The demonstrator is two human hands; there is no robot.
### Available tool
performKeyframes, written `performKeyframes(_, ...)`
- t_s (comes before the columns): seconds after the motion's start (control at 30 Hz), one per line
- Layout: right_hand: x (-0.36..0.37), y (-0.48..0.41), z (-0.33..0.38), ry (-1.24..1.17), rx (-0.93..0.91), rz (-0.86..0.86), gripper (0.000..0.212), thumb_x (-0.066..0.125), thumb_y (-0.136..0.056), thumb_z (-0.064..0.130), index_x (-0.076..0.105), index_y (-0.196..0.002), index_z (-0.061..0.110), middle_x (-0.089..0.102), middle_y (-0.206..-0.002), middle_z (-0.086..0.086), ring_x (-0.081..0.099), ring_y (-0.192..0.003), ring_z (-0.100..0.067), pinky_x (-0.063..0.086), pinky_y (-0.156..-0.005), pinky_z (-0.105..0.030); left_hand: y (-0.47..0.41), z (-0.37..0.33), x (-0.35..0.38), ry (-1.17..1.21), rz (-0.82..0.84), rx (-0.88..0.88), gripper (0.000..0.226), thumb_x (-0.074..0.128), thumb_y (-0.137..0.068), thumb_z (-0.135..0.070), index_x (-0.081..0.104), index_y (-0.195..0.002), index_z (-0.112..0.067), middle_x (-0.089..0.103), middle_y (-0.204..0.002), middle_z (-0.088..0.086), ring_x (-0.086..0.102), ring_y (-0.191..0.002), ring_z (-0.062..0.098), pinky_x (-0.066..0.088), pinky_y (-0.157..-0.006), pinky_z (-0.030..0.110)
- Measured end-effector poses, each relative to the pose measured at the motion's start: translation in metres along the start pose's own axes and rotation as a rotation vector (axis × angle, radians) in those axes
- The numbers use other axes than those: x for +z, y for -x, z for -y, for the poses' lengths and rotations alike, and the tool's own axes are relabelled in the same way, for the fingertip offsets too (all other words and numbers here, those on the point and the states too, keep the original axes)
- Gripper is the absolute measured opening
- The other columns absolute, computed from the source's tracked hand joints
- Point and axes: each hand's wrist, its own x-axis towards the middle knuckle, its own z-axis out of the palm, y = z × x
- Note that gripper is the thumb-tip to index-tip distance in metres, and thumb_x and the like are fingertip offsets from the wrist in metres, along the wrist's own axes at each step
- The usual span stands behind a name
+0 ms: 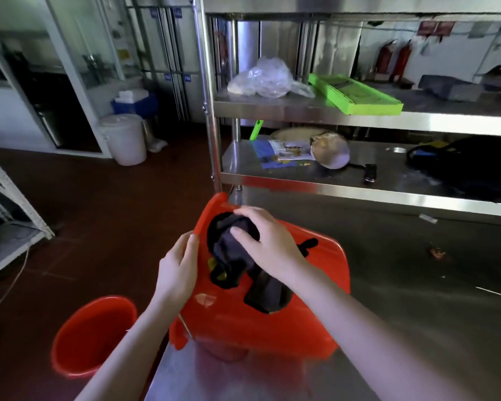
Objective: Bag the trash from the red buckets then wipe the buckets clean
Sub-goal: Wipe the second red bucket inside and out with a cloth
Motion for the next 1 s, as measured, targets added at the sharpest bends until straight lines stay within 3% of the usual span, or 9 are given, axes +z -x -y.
performKeyframes(0.1, 0.024, 0.013, 0.000, 0.413, 0.051, -0.167, 0.047, 0.046, -0.096, 0.045, 0.052, -0.137, 0.023, 0.042, -0.148, 0.007, 0.047, -0.130, -0.016, 0.033, -0.110, -0.041, -0.011, -0.010, 0.002, -0.085, 0.021, -0.033, 0.028, 0.043, -0.093, -0.061, 0.065, -0.092, -0.044, 0.069, -0.085, -0.014, 0.061, -0.078, -0.008, 0.045, -0.065, 0.018)
performKeyframes(0.27, 0.045, 0.037, 0.002, 0.405, -0.303, -0.010, 0.053, 0.048, -0.089, 0.044, 0.049, -0.140, 0.028, 0.033, -0.154, 0.002, 0.035, -0.140, -0.014, 0.010, -0.121, -0.050, -0.048, -0.027, 0.011, -0.203, 0.079, -0.061, 0.046, 0.039, -0.094, -0.060, 0.043, -0.138, -0.046, 0.060, -0.128, 0.005, 0.057, -0.105, 0.017, 0.037, -0.080, 0.025)
performKeyframes(0.37, 0.042, 0.040, -0.004, 0.380, -0.346, -0.036, 0.045, 0.050, -0.093, 0.038, 0.053, -0.137, 0.027, 0.036, -0.152, 0.000, 0.037, -0.138, -0.015, 0.014, -0.120, -0.047, -0.055, -0.028, 0.020, -0.278, 0.101, 0.029, 0.043, 0.037, -0.100, -0.050, 0.042, -0.142, -0.044, 0.063, -0.126, 0.004, 0.050, -0.086, 0.003, 0.036, -0.069, 0.015)
performKeyframes(0.53, 0.001, 0.044, -0.055, 0.473, 0.000, -0.430, 0.034, 0.063, -0.089, 0.026, 0.069, -0.121, 0.017, 0.059, -0.123, -0.012, 0.058, -0.110, -0.036, 0.046, -0.098, -0.051, -0.030, -0.020, 0.027, -0.202, -0.052, 0.032, 0.042, 0.036, -0.100, -0.050, 0.041, -0.141, -0.047, 0.060, -0.071, -0.017, 0.059, -0.053, -0.007, 0.042, -0.045, 0.008)
performKeyframes(0.63, -0.030, 0.053, -0.088, 0.518, 0.424, -0.377, 0.039, 0.054, -0.096, 0.041, 0.061, -0.131, 0.028, 0.055, -0.130, -0.001, 0.053, -0.121, -0.029, 0.032, -0.107, -0.057, -0.015, -0.015, 0.031, -0.120, -0.090, 0.014, 0.040, 0.034, -0.098, -0.056, 0.036, -0.138, -0.057, 0.064, -0.067, -0.009, 0.060, -0.047, -0.001, 0.050, -0.045, 0.016)
performKeyframes(0.7, -0.032, 0.050, -0.092, 0.435, 0.515, -0.285, 0.049, 0.035, -0.096, 0.057, 0.048, -0.140, 0.039, 0.042, -0.143, 0.010, 0.041, -0.134, -0.018, 0.022, -0.114, -0.057, -0.010, -0.013, 0.032, -0.106, -0.080, 0.004, 0.038, 0.033, -0.097, -0.058, 0.034, -0.135, -0.062, 0.069, -0.067, 0.001, 0.054, -0.039, 0.009, 0.053, -0.042, 0.027)
performKeyframes(0.8, -0.005, 0.036, -0.058, 0.504, 0.209, -0.215, 0.055, 0.028, -0.093, 0.064, 0.044, -0.141, 0.042, 0.042, -0.145, 0.013, 0.040, -0.135, -0.013, 0.027, -0.110, -0.052, -0.010, -0.013, 0.033, -0.137, -0.081, 0.023, 0.038, 0.033, -0.098, -0.055, 0.035, -0.136, -0.060, 0.070, -0.071, 0.000, 0.051, -0.040, 0.003, 0.050, -0.045, 0.024)
performKeyframes(0.9, 0.035, 0.019, -0.016, 0.476, -0.145, -0.122, 0.053, 0.038, -0.092, 0.056, 0.045, -0.141, 0.036, 0.044, -0.143, 0.009, 0.041, -0.134, -0.015, 0.030, -0.108, -0.055, -0.013, -0.010, 0.031, -0.152, -0.106, 0.038, 0.039, 0.035, -0.100, -0.050, 0.037, -0.139, -0.055, 0.059, -0.101, -0.016, 0.055, -0.071, -0.005, 0.043, -0.068, 0.017)
performKeyframes(1.0, 0.043, 0.008, -0.010, 0.438, -0.219, -0.055, 0.056, 0.043, -0.091, 0.057, 0.041, -0.143, 0.036, 0.041, -0.146, 0.010, 0.038, -0.137, -0.013, 0.026, -0.112, -0.056, -0.014, -0.006, 0.025, -0.126, -0.104, 0.023, 0.039, 0.036, -0.101, -0.048, 0.039, -0.139, -0.054, 0.056, -0.110, -0.018, 0.055, -0.077, -0.010, 0.039, -0.068, 0.009)
